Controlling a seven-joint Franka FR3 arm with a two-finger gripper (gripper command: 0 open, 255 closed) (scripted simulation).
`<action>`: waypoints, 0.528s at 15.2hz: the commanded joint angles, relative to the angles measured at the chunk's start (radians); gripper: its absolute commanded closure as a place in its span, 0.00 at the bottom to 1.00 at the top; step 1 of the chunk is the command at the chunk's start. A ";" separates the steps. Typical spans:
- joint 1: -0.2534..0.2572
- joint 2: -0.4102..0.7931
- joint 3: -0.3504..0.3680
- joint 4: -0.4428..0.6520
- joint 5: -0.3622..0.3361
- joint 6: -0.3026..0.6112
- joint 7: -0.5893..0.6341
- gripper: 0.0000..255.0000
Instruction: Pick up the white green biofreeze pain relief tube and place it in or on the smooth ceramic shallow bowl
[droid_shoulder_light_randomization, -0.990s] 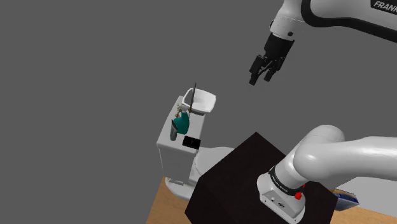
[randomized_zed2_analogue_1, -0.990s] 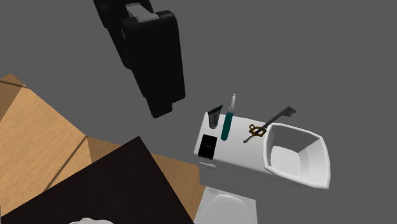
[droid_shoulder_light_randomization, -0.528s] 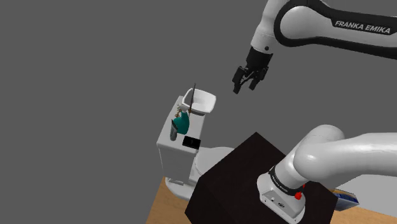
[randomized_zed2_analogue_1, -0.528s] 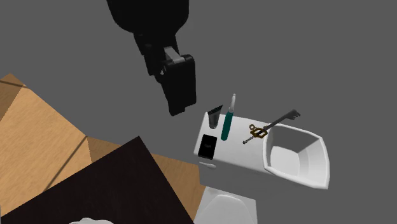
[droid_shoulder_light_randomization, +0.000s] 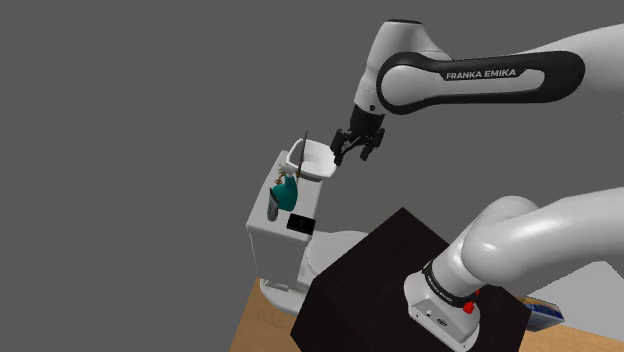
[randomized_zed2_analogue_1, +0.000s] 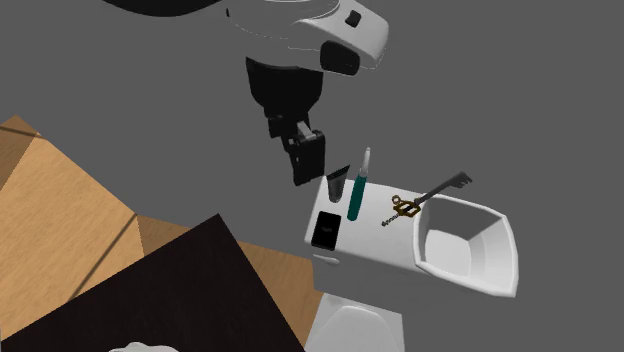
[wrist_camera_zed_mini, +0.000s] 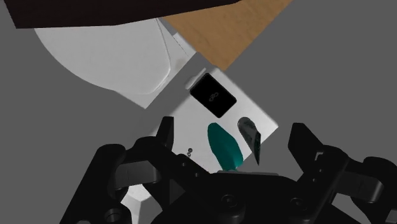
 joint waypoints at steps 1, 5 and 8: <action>0.002 0.061 0.020 -0.005 0.009 0.071 0.028 0.00; 0.001 0.207 0.056 0.006 0.013 0.209 0.081 0.00; -0.001 0.326 0.079 0.031 0.005 0.306 0.125 0.00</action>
